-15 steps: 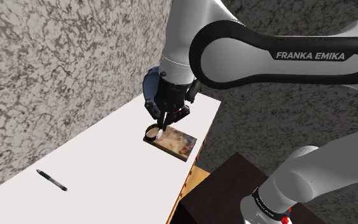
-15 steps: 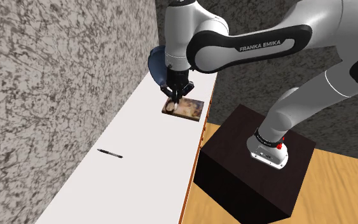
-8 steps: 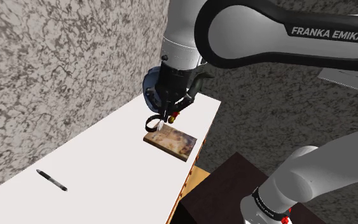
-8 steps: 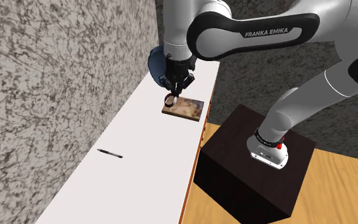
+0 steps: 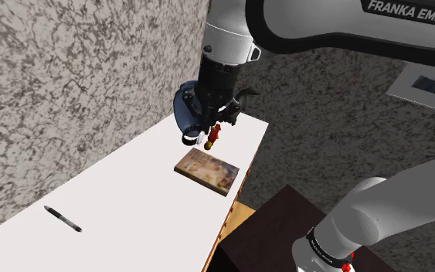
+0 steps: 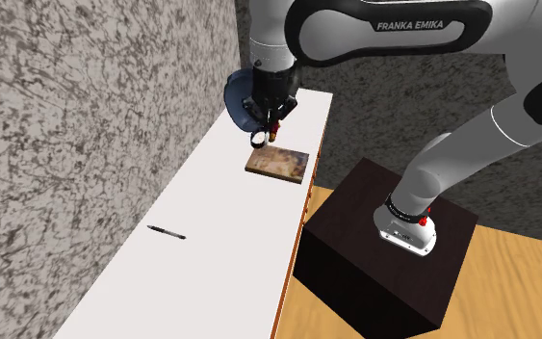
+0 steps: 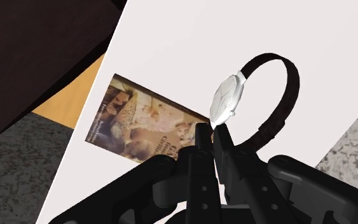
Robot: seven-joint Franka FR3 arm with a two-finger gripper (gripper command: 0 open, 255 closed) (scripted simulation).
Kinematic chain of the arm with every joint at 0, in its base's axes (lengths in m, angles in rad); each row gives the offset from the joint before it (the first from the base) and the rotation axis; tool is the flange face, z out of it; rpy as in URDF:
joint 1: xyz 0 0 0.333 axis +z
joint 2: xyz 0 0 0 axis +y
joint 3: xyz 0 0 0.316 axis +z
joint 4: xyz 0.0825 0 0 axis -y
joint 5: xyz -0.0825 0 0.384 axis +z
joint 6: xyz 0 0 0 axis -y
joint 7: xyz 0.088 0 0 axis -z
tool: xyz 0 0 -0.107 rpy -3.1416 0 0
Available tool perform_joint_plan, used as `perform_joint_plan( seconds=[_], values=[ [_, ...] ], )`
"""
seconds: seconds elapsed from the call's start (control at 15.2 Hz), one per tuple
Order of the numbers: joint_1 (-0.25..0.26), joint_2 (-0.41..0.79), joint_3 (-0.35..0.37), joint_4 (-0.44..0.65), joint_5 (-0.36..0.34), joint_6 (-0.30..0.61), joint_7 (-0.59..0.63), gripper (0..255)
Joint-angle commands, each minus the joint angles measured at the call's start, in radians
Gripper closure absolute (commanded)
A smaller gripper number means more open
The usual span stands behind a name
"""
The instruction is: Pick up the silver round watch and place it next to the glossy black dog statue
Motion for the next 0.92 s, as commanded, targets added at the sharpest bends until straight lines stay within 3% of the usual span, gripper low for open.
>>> perform_joint_plan(
  seconds=[0.0, 0.86],
  values=[
    [-0.008, -0.021, -0.04, -0.021, 0.002, -0.006, -0.05, 255],
    [-0.1, -0.03, -0.276, -0.076, -0.06, -0.005, -0.369, 255]
  ],
)
